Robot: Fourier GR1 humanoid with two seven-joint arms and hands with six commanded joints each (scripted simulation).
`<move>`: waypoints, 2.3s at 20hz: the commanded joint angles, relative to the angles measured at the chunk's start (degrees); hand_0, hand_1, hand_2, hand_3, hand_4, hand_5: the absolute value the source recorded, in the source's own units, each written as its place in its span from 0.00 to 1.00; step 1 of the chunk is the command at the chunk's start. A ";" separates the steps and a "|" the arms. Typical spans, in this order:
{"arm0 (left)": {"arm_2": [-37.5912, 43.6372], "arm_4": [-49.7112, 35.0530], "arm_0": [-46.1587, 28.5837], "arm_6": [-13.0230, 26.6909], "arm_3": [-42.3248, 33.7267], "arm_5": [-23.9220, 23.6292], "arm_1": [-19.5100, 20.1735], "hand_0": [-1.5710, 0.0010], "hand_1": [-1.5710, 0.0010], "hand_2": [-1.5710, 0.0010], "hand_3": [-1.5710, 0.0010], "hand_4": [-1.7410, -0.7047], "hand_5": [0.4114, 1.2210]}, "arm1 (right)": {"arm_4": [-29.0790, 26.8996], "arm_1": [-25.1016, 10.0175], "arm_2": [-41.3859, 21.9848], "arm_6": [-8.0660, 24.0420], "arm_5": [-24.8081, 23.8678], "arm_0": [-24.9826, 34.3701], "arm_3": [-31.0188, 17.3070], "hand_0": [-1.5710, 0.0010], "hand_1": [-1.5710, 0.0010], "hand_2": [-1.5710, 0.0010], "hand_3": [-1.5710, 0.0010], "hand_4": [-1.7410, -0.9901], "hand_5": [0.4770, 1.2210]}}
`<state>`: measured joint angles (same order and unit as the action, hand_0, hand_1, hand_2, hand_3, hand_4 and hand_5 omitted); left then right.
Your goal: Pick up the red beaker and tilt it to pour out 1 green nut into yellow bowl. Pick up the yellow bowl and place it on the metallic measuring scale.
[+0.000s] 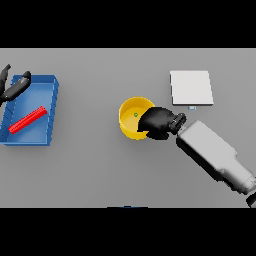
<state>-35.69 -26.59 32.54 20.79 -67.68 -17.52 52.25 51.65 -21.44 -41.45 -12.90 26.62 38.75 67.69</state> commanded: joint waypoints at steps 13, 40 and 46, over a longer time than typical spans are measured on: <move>-0.14 0.15 -0.34 0.33 -0.33 -0.22 0.26 1.00 1.00 1.00 1.00 0.99 0.34 | -4.45 -6.23 8.67 5.62 4.47 0.48 9.87 0.00 0.00 0.06 0.26 0.00 1.00; -0.86 0.48 -0.93 4.66 -3.14 -1.79 1.61 1.00 1.00 1.00 1.00 0.98 0.37 | -0.56 -6.44 19.63 -0.47 -13.44 8.76 -27.74 0.00 0.00 0.10 0.14 0.00 1.00; -0.73 0.17 -1.26 3.97 -3.71 -1.82 1.64 1.00 1.00 1.00 1.00 0.98 0.37 | -1.10 -5.32 21.21 -0.99 -11.16 9.74 -30.40 0.11 0.00 0.12 0.09 0.00 1.00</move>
<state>-36.41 -26.41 31.28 24.77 -71.39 -19.34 53.91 50.62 -26.78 -20.24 -13.85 15.47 48.49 37.28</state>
